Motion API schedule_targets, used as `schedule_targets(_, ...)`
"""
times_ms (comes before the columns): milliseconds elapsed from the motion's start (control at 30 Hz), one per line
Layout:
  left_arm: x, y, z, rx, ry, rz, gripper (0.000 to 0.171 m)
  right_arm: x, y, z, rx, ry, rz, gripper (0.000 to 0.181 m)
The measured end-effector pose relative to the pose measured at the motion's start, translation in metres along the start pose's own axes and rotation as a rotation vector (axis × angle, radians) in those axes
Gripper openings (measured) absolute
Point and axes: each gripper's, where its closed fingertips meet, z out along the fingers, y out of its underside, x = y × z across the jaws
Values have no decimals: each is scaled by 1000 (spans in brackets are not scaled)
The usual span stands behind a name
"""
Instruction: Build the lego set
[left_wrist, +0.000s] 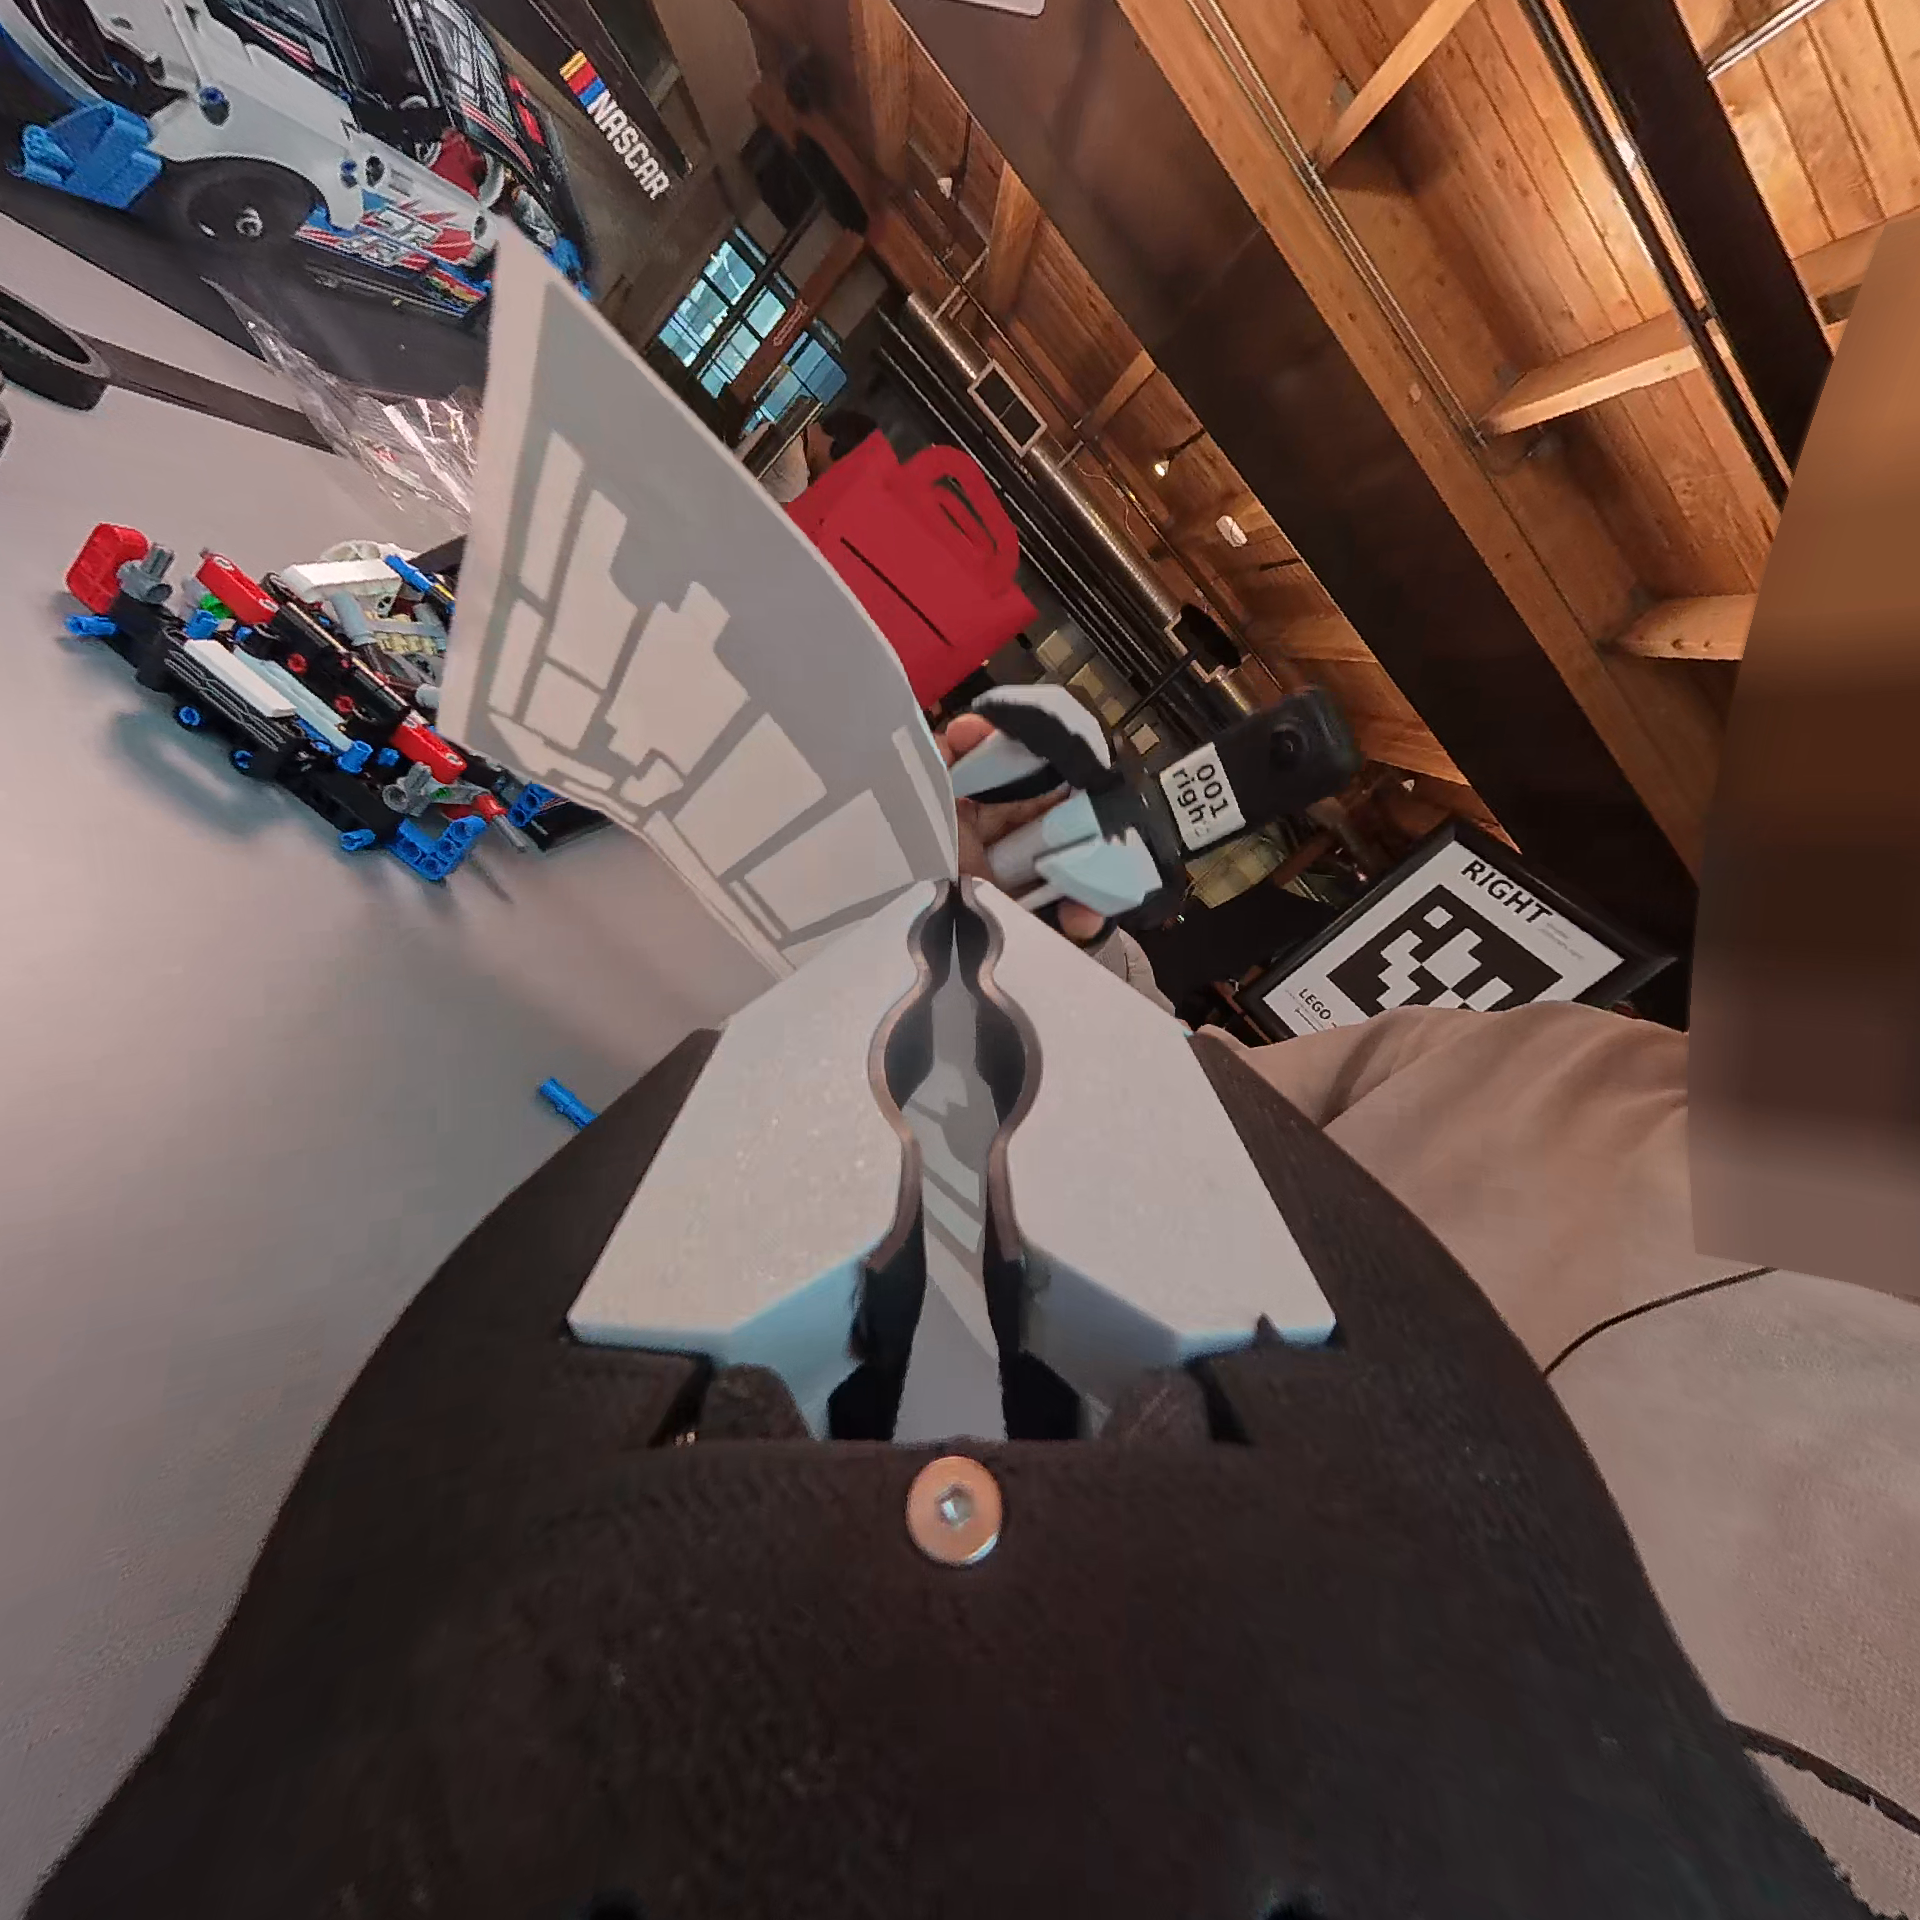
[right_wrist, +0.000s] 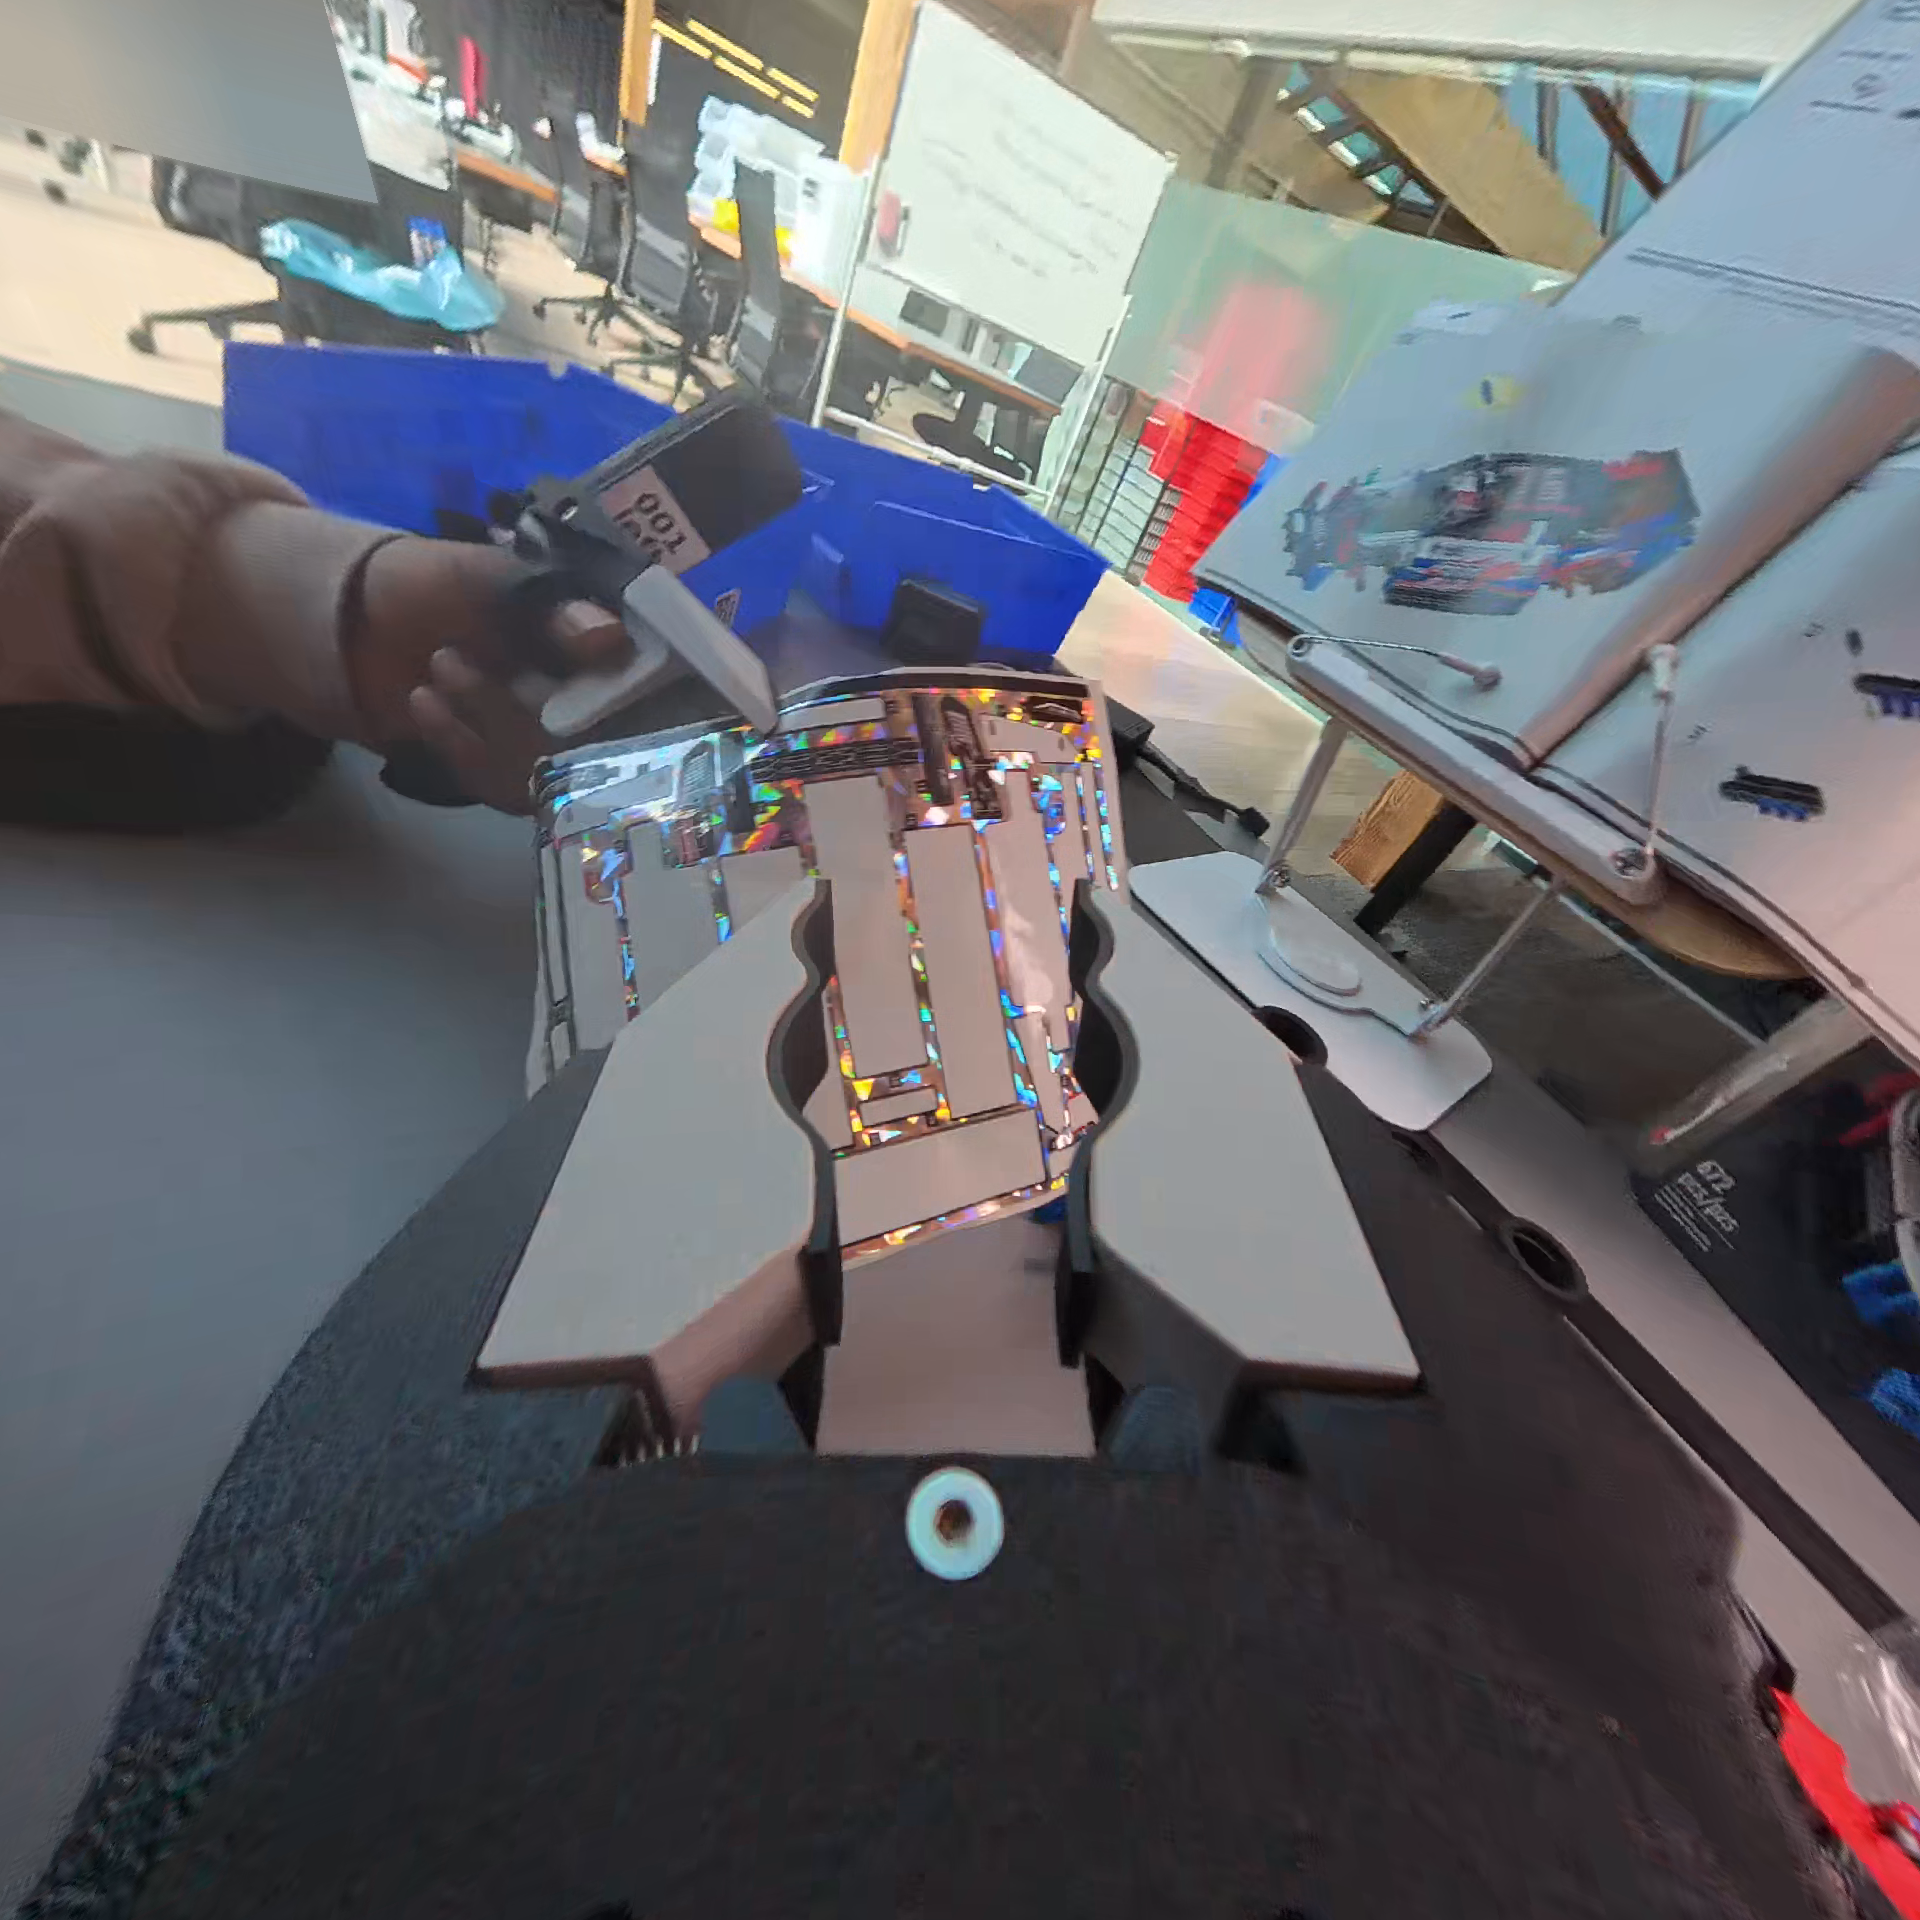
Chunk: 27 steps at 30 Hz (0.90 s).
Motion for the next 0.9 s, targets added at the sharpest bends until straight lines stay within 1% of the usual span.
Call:
schedule_targets(67, 1, 1, 2, 1, 0, 2, 0, -28, 9, 15, -63, -59, -91, 45)
schedule_targets(133, 3, 3, 4, -3, 5, 12, 0, -48, 16, 27, -102, -92, -151, 48)
schedule_targets(233, 7, 7, 8, -18, 19, 32, 0, -63, 17, 39, -124, -96, -172, 53)
schedule_targets(400, 19, 15, 14, -50, 67, 70, 0, -62, 18, 48, -154, -63, -131, 70)
schedule_targets(500, 24, 20, 15, -73, 97, 89, 0, -62, 16, 49, -148, -43, -134, 76)
schedule_targets(733, 38, 24, 15, -89, 190, 101, 0, -65, 11, 49, -130, -18, -194, 72)
schedule_targets(900, 44, 30, 14, -116, 243, 122, 0, -60, 10, 45, -121, -9, -195, 77)
